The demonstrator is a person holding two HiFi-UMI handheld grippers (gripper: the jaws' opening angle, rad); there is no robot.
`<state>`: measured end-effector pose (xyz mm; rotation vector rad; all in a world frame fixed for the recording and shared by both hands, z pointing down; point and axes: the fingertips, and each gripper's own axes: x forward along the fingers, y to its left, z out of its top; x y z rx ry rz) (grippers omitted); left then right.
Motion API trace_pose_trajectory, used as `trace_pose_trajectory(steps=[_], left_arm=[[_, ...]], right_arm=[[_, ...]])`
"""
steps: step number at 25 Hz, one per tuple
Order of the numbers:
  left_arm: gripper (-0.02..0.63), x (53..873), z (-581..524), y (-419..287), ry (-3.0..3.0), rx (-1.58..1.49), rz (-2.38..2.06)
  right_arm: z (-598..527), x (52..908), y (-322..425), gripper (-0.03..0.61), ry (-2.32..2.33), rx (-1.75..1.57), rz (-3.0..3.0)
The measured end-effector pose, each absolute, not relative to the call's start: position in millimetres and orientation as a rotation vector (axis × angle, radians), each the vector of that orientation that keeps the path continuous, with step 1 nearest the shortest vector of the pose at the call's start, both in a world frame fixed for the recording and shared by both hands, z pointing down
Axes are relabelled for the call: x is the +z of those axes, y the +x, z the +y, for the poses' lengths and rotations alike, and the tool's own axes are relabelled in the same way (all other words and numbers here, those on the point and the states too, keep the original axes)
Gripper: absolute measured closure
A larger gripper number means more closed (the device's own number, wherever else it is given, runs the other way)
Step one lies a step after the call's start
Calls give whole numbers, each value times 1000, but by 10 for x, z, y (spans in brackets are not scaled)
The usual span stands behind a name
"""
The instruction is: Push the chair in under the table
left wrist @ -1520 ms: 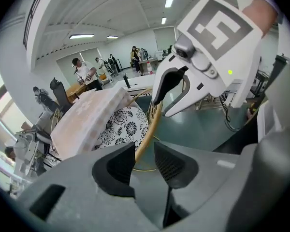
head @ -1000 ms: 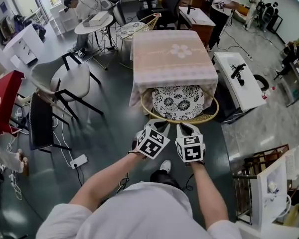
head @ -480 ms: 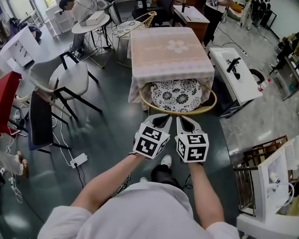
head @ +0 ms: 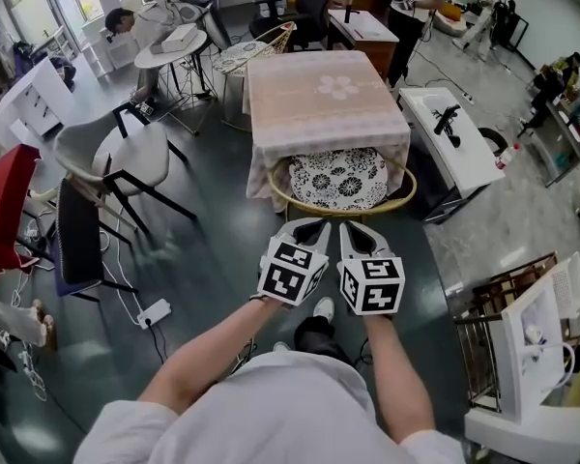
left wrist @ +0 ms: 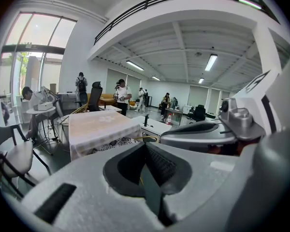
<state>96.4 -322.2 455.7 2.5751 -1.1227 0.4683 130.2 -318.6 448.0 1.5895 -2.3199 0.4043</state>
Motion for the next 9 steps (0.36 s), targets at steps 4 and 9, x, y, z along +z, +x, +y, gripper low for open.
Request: trace_pose_trajectory(steps=[4,9], left_arm=[[607,4546,-3205,997,2580,468,-1118],[607,4507,-3180,997,2582,460,-1118]], right_arm=[[-3167,4468,1321,575,1598,409,-2324],[-3140,4416,1307,575,1603,401,-2328]])
